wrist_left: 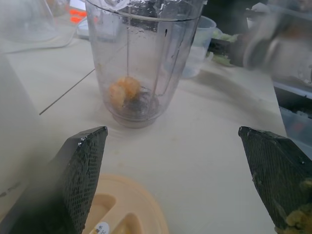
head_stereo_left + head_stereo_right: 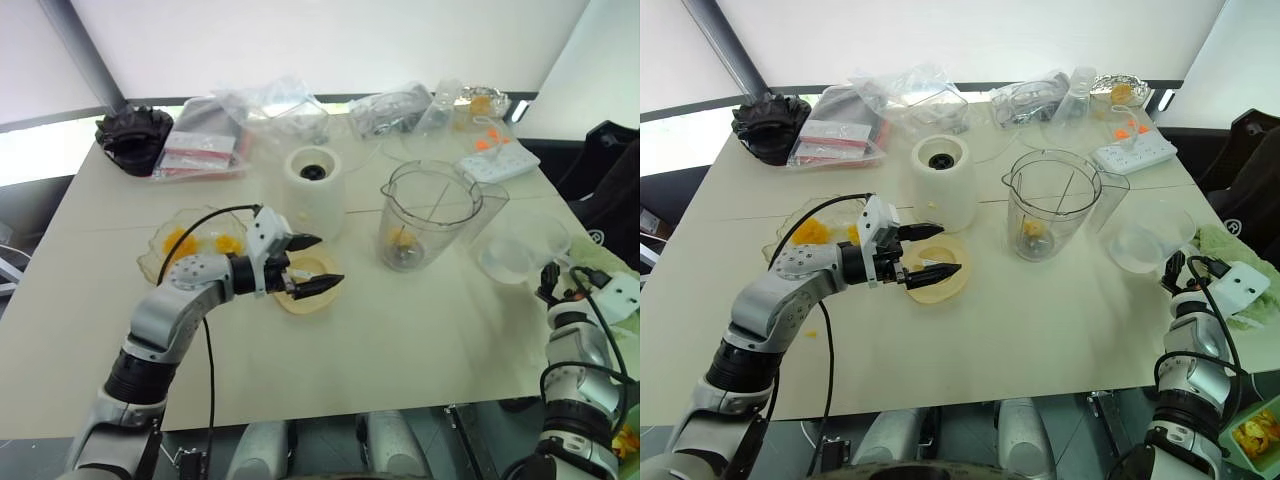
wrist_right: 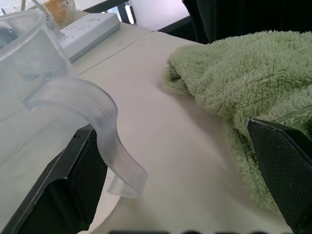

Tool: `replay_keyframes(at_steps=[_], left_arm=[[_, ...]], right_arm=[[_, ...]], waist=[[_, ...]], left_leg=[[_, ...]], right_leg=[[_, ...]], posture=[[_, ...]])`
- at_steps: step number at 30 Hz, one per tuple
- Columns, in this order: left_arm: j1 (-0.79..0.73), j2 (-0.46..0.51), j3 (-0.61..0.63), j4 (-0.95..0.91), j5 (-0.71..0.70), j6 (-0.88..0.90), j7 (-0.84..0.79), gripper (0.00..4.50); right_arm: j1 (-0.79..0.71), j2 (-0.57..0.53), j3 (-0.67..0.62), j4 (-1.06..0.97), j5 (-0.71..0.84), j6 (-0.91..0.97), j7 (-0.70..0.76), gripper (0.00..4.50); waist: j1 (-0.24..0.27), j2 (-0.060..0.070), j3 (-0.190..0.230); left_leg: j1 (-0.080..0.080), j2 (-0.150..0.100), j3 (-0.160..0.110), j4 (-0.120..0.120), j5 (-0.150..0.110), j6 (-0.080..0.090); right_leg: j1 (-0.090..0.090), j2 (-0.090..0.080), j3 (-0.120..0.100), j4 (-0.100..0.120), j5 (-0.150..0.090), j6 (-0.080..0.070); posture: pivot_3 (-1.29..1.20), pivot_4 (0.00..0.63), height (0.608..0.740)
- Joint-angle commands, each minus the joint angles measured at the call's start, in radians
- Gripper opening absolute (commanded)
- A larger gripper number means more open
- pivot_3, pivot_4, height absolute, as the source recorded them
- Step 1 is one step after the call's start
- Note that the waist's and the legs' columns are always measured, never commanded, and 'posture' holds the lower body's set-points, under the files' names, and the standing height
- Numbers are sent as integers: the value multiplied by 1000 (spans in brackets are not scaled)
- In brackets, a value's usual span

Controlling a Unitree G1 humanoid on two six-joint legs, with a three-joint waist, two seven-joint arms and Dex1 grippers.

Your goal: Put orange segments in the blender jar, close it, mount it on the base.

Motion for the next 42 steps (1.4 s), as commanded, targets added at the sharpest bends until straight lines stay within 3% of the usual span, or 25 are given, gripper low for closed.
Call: replay_keyframes(at_steps=[1, 4, 8, 21, 26, 35, 42], left_arm=[[-3, 1, 8, -14, 1, -22, -2, 4500], [-3, 1, 8, -14, 1, -22, -2, 4500], [-3, -9, 2, 2, 7, -34, -6, 4500], [-35, 4, -5, 60, 34, -59, -42, 4500], [-118, 100, -28, 178, 93, -133, -169, 4500], [-241, 178, -80, 358, 161, -243, -373, 4500], [-371, 207, -160, 625, 319, -501, -523, 4500]], right_arm=[[1, -6, -5, -53, 4, -4, -3, 4472], [2, -5, -5, -55, 4, -2, -4, 4472], [130, 21, 6, -242, 23, 69, -5, 4472], [346, 54, 7, -586, 75, 228, -1, 4472], [469, -91, -17, -822, 208, 402, 146, 4472], [631, -381, -38, -980, 308, 591, 451, 4472], [594, -545, -117, -1111, 499, 737, 560, 4472]], waist=[[0, 0, 0], [0, 0, 0], [7, 0, 0], [7, 1, 0], [7, 1, 0], [14, -3, 0], [12, -8, 1]], left_leg=[[0, 0, 0, 0, 0, 0], [0, 0, 0, 0, 0, 0], [0, 0, -1, -1, 0, 0], [0, 1, -1, 0, 0, 0], [0, 0, -1, 1, 0, 0], [-2, 1, -1, 1, 0, 0], [-2, 2, -2, 3, 0, 0]], right_leg=[[0, 0, 0, 0, 0, 0], [0, 0, 0, 0, 0, 1], [0, 0, -1, 0, 0, 1], [0, 0, 0, 0, -2, -2], [1, 0, -1, 0, -2, -3], [2, -1, -3, -4, -3, -2], [2, -1, -2, -4, -2, -3]], posture=[[0, 150, 740], [0, 150, 740], [0, 150, 740], [0, 150, 740], [0, 150, 740], [0, 150, 740], [0, 150, 740]])
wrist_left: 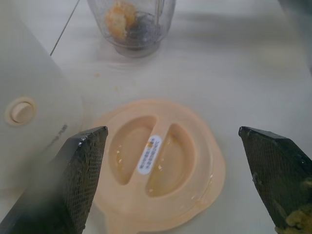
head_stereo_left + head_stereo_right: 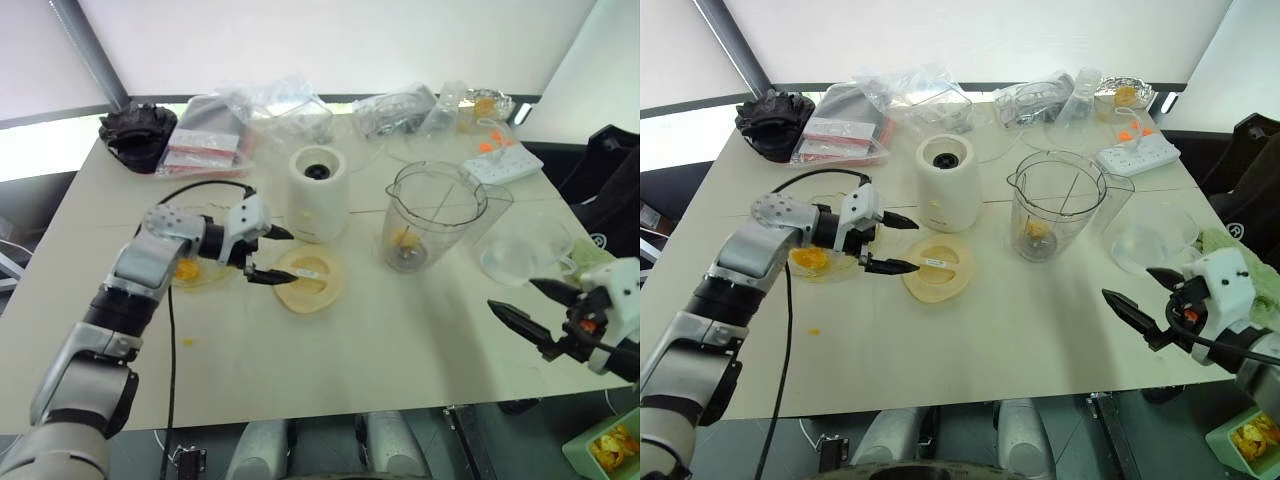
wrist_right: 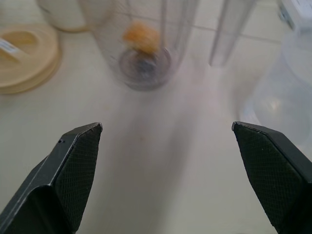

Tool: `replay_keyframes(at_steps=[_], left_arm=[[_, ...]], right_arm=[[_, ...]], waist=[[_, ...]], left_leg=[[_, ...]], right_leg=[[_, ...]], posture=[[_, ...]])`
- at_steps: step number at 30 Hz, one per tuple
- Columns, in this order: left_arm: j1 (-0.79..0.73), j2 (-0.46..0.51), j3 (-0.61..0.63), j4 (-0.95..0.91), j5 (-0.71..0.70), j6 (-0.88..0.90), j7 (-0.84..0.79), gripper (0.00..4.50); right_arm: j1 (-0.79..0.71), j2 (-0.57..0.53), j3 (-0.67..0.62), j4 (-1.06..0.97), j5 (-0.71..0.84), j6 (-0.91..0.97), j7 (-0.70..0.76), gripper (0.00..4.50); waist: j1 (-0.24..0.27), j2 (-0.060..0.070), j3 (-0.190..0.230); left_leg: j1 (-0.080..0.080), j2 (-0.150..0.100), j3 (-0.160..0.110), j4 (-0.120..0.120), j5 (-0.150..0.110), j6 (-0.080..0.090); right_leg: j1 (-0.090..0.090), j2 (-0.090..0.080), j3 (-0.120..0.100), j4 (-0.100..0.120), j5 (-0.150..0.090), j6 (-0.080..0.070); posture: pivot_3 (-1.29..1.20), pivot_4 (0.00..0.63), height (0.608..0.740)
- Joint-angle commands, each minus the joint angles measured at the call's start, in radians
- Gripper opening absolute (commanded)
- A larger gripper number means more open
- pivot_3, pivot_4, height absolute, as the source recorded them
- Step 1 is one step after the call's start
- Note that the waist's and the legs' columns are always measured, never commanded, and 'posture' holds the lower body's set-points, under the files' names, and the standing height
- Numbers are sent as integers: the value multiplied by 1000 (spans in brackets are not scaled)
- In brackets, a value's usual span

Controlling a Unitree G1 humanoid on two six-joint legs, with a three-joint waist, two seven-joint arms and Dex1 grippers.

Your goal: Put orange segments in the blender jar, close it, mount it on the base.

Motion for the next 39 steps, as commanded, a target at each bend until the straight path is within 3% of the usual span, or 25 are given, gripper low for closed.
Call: replay_keyframes(at_steps=[1, 9, 12, 22, 39], left_arm=[[-51, 4, -37, 114, 83, -159, -55, 4500], [-152, -97, -76, 378, 185, -371, -87, 4500], [-189, -139, -77, 460, 216, -422, -64, 3229], [-302, -277, -87, 742, 310, -538, -15, 3229], [-358, -396, -103, 946, 455, -577, 92, 3229]], right_arm=[[-28, -52, -28, -92, 92, 54, 26, 4472], [-147, -84, 74, -169, 124, 99, -44, 4472], [-161, -91, 92, -190, 123, 113, -60, 4500], [-159, -83, 120, -230, 107, 120, -91, 4500], [-105, -50, 92, -279, 92, 115, -149, 4500]], waist=[[1, 0, 0], [16, -5, 3], [24, -6, 3], [22, -7, 3], [24, -9, 4]], left_leg=[[0, 0, 0, 0, 0, 0], [-2, 0, -1, 0, 0, 0], [-3, -1, -1, 0, 0, 0], [-4, -1, -1, 2, 0, 0], [-5, -1, -1, 5, 0, 0]], right_leg=[[0, 0, 0, 0, 0, 0], [-1, -1, 0, -1, 1, 2], [-1, -1, 0, -1, 2, 4], [-1, -1, -2, 0, 2, 5], [-1, 0, -3, 1, 3, 5]], posture=[[0, 150, 740], [0, 150, 740], [0, 150, 740], [0, 150, 740], [0, 150, 740]])
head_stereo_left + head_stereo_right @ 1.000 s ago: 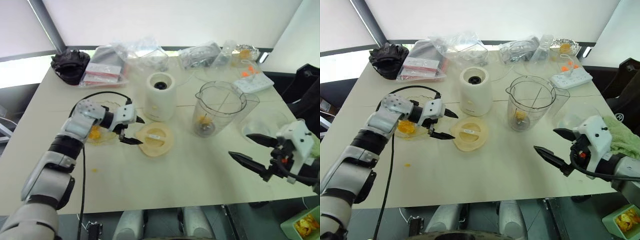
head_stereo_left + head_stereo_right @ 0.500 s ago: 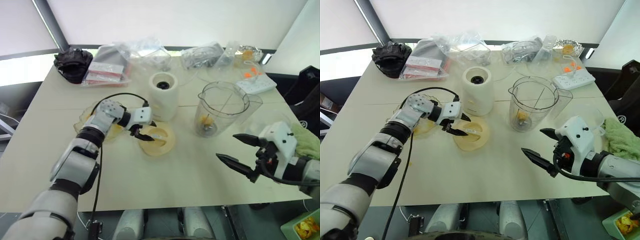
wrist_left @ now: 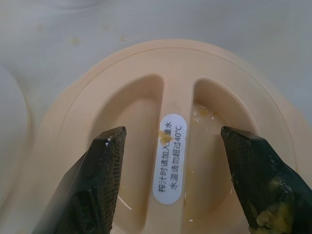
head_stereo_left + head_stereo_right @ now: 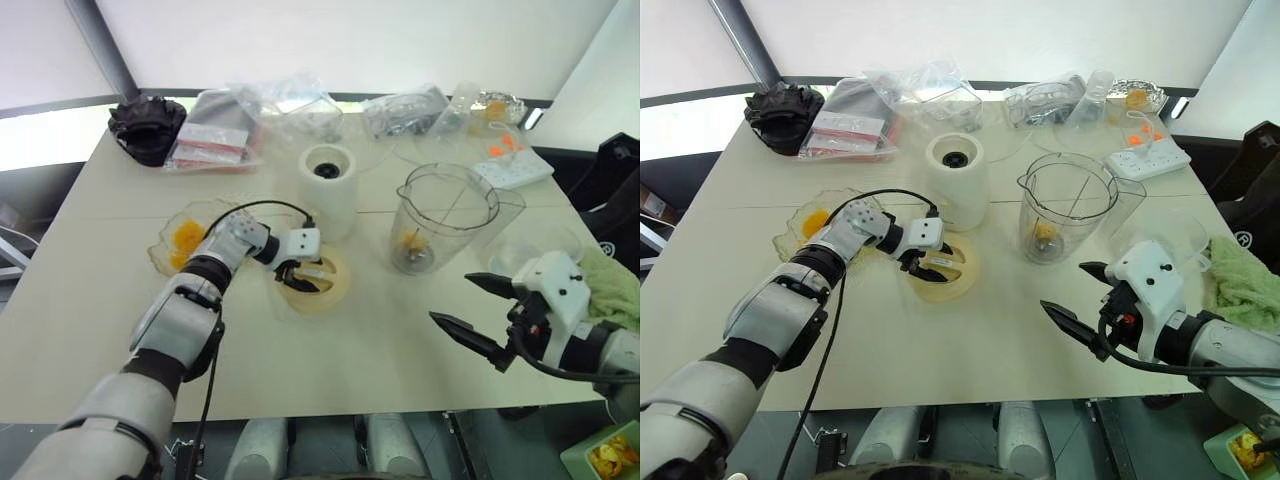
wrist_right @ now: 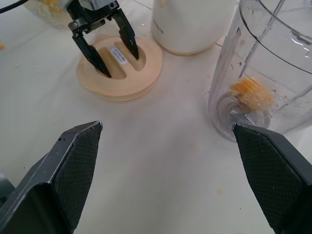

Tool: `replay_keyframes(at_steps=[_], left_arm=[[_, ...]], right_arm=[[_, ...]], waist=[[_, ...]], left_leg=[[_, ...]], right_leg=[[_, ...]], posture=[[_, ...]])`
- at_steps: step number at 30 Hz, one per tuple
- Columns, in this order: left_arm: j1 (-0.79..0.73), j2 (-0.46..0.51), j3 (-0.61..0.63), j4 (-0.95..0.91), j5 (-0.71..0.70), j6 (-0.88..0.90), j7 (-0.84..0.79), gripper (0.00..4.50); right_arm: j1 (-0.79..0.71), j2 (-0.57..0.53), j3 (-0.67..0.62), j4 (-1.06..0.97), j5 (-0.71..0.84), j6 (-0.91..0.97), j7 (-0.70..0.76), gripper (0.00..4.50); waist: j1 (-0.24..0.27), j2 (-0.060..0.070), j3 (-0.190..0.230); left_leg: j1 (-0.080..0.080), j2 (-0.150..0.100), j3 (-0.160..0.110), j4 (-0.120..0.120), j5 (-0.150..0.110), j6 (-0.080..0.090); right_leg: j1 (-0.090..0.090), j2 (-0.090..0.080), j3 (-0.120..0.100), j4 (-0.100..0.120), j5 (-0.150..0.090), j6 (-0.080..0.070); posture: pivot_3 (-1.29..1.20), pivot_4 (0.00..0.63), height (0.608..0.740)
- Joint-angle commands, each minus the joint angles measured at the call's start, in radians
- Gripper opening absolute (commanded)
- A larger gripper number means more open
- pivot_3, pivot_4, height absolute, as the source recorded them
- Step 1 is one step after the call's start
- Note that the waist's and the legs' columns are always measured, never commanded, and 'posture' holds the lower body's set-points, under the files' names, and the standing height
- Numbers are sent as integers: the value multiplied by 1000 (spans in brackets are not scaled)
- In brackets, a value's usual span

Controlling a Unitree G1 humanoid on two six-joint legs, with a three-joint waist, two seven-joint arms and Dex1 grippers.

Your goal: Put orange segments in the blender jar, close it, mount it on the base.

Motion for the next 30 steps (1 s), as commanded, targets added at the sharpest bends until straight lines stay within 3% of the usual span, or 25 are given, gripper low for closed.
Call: replay_keyframes(at_steps=[1, 4, 7, 8, 15, 21, 25, 30], left_arm=[[-29, -13, -3, 18, 32, 1, 25, 2964], [-30, -24, -5, 32, 51, 12, 40, 1932], [-28, -29, -6, 39, 64, 24, 45, 371], [-27, -30, -7, 41, 68, 28, 47, 258], [-22, -24, 26, 32, 48, 57, 57, 274], [-10, 12, 91, -20, -13, 74, 19, 274], [15, 39, 154, -104, -86, 125, -28, 274], [55, 58, 192, -238, -141, 203, -51, 274]], right_arm=[[1, 5, -37, -31, -6, -16, -11, 4500], [1, 6, -33, -29, -12, -17, -15, 4500], [1, 9, -28, -25, -22, -20, -18, 4500], [0, 11, -27, -24, -25, -22, -19, 4500], [-39, 81, 39, 53, -148, -60, -97, 4500], [-106, 199, 172, 173, -357, -158, -198, 4500], [-158, 276, 279, 272, -506, -237, -254, 4500], [-222, 353, 324, 366, -606, -324, -278, 4500]], waist=[[0, 0, 0], [0, 0, 0], [0, 0, 0], [0, -1, -1], [0, -2, -2], [-4, -2, -1], [-2, -2, -1], [-2, -2, -2]], left_leg=[[0, 0, 0, 1, 0, 0], [-1, 0, 0, 3, 0, 1], [0, 0, 0, 4, -1, 1], [0, 0, -1, 5, -1, 1], [2, 1, -1, 5, -1, 1], [1, 0, -1, 5, -1, 1], [1, 0, -1, 5, -1, 2], [-1, 0, -1, 5, -1, 2]], right_leg=[[0, 0, 0, 0, 0, 0], [1, 0, 0, 0, 0, 0], [2, 0, -1, 0, 0, 0], [3, 0, -1, 0, 0, 0], [4, 0, -1, 0, 1, 0], [2, 0, 0, 1, 1, 0], [1, 0, 0, 2, 1, 1], [0, 0, 0, 3, 1, 1]], posture=[[0, 150, 740], [0, 150, 740], [0, 150, 740], [0, 150, 740], [0, 150, 740], [0, 150, 740], [0, 150, 740], [0, 150, 740]])
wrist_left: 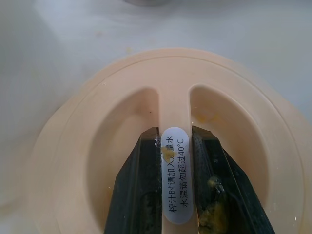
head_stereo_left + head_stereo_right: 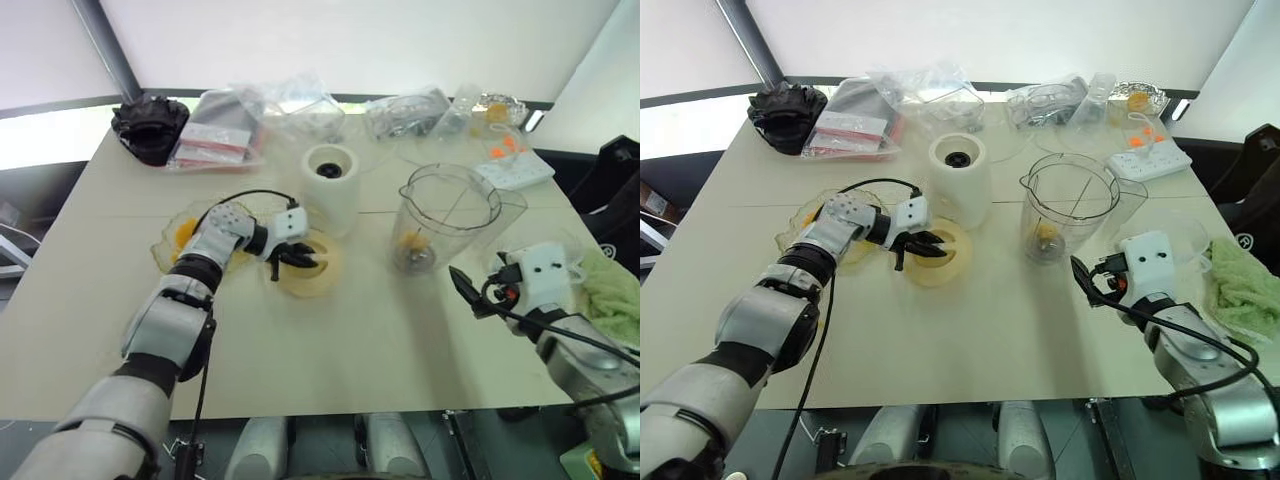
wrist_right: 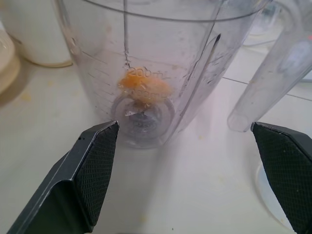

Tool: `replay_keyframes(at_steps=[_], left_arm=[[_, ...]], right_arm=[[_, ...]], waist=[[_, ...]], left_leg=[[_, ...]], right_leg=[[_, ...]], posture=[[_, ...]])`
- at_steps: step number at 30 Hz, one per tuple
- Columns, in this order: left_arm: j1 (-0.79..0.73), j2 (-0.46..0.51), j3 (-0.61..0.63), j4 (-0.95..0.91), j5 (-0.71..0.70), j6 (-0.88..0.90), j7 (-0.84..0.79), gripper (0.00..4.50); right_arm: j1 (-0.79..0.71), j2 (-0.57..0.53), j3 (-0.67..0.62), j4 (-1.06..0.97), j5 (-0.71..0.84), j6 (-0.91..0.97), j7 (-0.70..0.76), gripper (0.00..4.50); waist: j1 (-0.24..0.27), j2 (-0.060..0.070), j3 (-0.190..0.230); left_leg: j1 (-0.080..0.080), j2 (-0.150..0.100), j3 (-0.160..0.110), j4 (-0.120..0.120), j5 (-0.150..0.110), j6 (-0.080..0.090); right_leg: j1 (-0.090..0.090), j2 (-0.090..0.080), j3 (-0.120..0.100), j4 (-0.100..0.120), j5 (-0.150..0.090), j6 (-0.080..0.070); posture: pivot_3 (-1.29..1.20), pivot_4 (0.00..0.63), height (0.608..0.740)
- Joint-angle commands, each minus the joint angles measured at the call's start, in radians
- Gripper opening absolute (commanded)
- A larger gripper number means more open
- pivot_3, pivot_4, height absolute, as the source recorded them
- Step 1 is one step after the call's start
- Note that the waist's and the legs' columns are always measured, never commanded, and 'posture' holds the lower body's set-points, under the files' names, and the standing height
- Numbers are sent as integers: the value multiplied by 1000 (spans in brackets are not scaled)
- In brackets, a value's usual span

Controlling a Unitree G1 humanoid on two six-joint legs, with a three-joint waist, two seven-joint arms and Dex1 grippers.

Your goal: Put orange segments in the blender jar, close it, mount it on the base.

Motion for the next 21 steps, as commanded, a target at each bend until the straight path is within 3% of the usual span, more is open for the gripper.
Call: replay_keyframes(at_steps=[1, 8, 21], left_arm=[[19, 11, 31, -125, -56, 51, -17, 274], [86, 38, 34, -329, -95, 145, -6, 274], [126, 55, 21, -445, -111, 196, 16, 274]], right_arm=[[-44, 29, 12, 43, -79, -80, -15, 4500], [-113, 32, 26, 194, -189, -177, 2, 4500], [-242, 45, -18, 394, -253, -284, 2, 4500]], waist=[[-1, 0, 0], [-3, 0, 0], [-8, 1, 0]], left_leg=[[0, 0, 0, 0, 0, 0], [1, -1, 0, 0, 0, 0], [2, -1, 0, 0, 0, 0]], right_leg=[[0, 0, 0, 0, 0, 0], [0, 1, 0, 1, 0, 0], [0, 1, 1, 3, 0, 0]], posture=[[0, 150, 740], [0, 150, 740], [0, 150, 740]])
